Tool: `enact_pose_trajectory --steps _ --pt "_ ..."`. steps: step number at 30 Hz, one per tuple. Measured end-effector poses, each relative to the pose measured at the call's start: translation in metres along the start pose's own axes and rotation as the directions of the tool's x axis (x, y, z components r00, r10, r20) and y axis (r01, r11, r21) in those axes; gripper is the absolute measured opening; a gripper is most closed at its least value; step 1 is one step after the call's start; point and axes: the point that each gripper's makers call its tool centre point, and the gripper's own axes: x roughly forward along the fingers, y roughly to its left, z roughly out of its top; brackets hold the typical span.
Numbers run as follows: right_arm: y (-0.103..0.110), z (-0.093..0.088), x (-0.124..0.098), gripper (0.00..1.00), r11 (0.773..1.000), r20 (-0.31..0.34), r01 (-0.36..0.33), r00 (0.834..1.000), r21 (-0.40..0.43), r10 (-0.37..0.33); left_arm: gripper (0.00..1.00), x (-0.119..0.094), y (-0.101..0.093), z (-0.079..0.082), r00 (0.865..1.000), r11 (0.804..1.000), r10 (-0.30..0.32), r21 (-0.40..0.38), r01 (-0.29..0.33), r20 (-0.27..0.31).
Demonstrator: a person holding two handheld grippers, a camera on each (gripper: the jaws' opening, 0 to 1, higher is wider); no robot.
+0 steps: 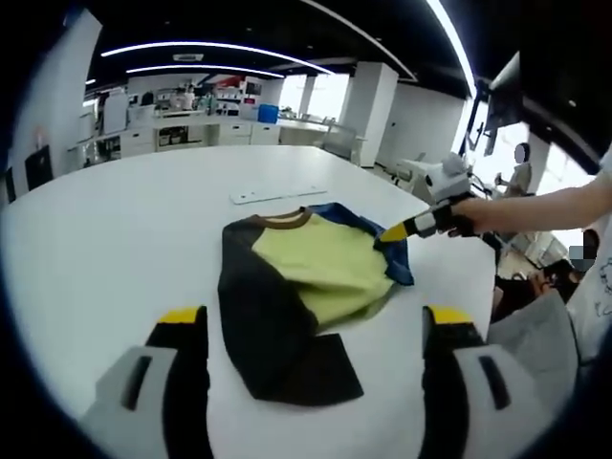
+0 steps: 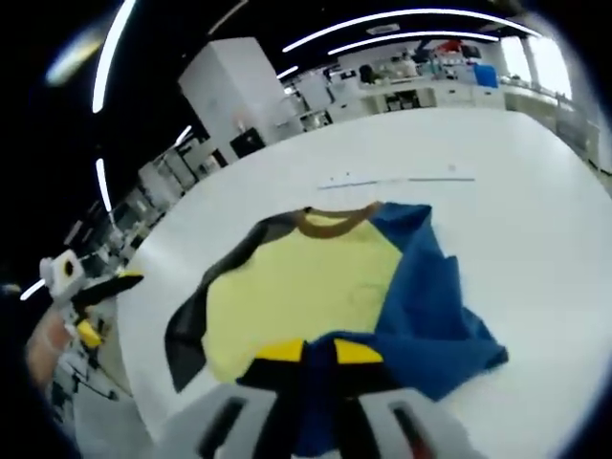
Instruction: Fold the garment on the visible template until the final outline fits inside the template.
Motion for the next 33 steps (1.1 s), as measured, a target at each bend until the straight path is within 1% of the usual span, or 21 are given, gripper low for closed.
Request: enact_pose_trajectory --steps 2,6,8,10,11,12,14,15,16,19,20,21,24,27,29,31,33 --pt "-0.001 -0.001 0.000 0.07 1.000 0.005 -0.001 1.000 -0.011 0.001 0.90 0.001 -0.003 0.001 1.000 1.000 -0.003 0.001 0.003 0.001" --pt "0.000 0.000 -0.003 0.17 0.999 0.013 -0.010 1.000 -0.040 0.011 0.90 0.003 -0.005 0.001 1.000 1.000 -0.007 0.000 0.007 0.003" --pt "-0.001 0.001 -0.004 0.19 0.998 0.016 -0.012 1.000 -0.057 0.013 0.90 0.003 -0.005 0.001 1.000 1.000 -0.008 0.003 0.008 0.002" --pt "0.002 0.000 -0.006 0.24 0.997 0.023 -0.026 0.999 -0.075 0.028 0.90 0.003 -0.006 0.001 1.000 1.000 -0.010 0.001 0.010 0.003" --pt "0.004 0.004 -0.004 0.27 0.993 0.039 -0.049 0.998 -0.105 0.053 0.90 0.003 -0.005 0.001 1.000 1.000 -0.010 0.001 0.010 0.003" --pt "0.006 0.005 -0.004 0.33 0.990 0.048 -0.057 0.997 -0.126 0.064 0.90 0.003 -0.006 0.001 1.000 1.000 -0.009 0.003 0.009 0.004" --pt "0.009 0.004 -0.006 0.43 0.984 0.054 -0.062 0.996 -0.168 0.072 0.90 0.003 -0.006 0.000 1.000 1.000 -0.009 0.003 0.009 0.004" --pt "0.009 0.004 -0.006 0.48 0.983 0.055 -0.062 0.996 -0.174 0.073 0.90 0.003 -0.005 0.001 1.000 1.000 -0.009 0.003 0.009 0.004" --pt "0.009 0.005 -0.006 0.52 0.977 0.069 -0.062 0.995 -0.204 0.078 0.90 0.003 -0.005 0.001 1.000 1.000 -0.008 0.003 0.008 0.005" --pt "0.013 0.002 -0.008 0.62 0.975 0.074 -0.064 0.994 -0.211 0.081 0.90 0.002 -0.004 0.001 1.000 1.000 -0.008 0.004 0.008 0.004" --pt "0.010 0.006 -0.007 0.66 0.969 0.086 -0.051 0.994 -0.242 0.073 0.90 0.001 -0.004 0.001 1.000 1.000 -0.009 0.006 0.009 0.001" --pt "0.009 0.007 -0.008 0.72 0.966 0.092 -0.045 0.993 -0.255 0.071 0.90 0.001 -0.003 0.000 1.000 1.000 -0.009 0.006 0.009 0.000" --pt "0.008 0.005 -0.011 0.85 0.960 0.096 -0.027 0.994 -0.278 0.055 0.90 0.000 -0.003 -0.001 1.000 1.000 -0.007 0.011 0.007 -0.006" --pt "0.003 0.008 -0.011 0.92 0.951 0.099 -0.008 0.994 -0.309 0.040 0.90 -0.001 -0.002 -0.004 1.000 1.000 -0.003 0.018 0.004 -0.019" --pt "0.001 0.007 -0.012 0.94 0.947 0.097 -0.003 0.995 -0.321 0.036 0.90 -0.001 -0.002 -0.005 1.000 1.000 -0.002 0.020 0.002 -0.022" --pt "-0.001 0.005 -0.014 0.96 0.935 0.089 0.012 0.996 -0.355 0.021 0.90 -0.002 -0.003 -0.007 1.000 1.000 -0.001 0.024 0.001 -0.030" --pt "-0.001 0.003 -0.015 0.96 0.926 0.082 0.014 0.996 -0.377 0.018 0.90 -0.002 -0.001 -0.009 0.999 0.999 0.011 0.045 -0.009 -0.038"
